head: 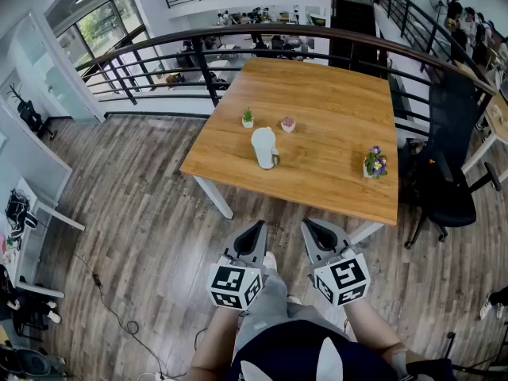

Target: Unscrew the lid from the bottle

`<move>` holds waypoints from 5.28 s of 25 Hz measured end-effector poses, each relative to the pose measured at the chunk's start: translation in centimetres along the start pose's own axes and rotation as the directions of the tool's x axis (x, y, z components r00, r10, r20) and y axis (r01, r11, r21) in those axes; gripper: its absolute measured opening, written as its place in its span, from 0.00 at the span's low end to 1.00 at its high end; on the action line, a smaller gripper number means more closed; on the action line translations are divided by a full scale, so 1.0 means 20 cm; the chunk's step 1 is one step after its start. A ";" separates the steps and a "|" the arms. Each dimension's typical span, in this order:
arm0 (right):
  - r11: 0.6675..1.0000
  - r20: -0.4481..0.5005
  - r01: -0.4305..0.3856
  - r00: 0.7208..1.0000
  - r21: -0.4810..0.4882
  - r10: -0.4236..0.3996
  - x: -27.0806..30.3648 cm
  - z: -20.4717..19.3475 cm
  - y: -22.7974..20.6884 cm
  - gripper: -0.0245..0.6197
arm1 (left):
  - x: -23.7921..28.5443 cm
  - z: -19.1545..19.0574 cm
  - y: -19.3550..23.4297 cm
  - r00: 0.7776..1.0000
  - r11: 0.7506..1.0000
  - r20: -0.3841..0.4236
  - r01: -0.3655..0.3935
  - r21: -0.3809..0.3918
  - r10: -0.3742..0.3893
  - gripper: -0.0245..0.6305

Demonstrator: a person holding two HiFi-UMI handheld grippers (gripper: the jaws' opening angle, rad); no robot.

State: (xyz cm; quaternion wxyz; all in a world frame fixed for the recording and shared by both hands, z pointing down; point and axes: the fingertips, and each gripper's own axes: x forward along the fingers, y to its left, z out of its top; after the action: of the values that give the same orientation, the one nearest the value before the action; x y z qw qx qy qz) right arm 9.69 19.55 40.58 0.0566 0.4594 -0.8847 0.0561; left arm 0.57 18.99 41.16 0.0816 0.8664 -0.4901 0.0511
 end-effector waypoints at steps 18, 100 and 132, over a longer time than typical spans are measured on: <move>1.000 -0.015 0.002 1.000 -0.004 -0.002 0.38 0.07 -0.26 0.04 | 0.40 0.07 0.23 1.000 1.000 -0.015 -0.004 -0.002 0.004 0.07; 0.995 -0.563 -0.094 0.821 0.029 0.094 1.91 -0.42 -0.67 0.69 | 1.64 -0.70 1.01 0.894 0.964 -0.417 0.235 0.123 -0.165 0.55; 0.794 -0.565 -0.600 0.691 -0.101 0.450 1.89 -0.35 -0.58 0.77 | 1.64 -0.71 1.02 0.887 0.965 -0.433 0.233 0.119 -0.161 0.55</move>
State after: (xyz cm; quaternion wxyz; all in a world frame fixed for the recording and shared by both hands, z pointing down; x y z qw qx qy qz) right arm -2.20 -16.51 53.85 0.3354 0.1391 -0.9294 0.0658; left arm -0.05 -16.24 62.52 0.1164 0.8841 -0.3642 0.2687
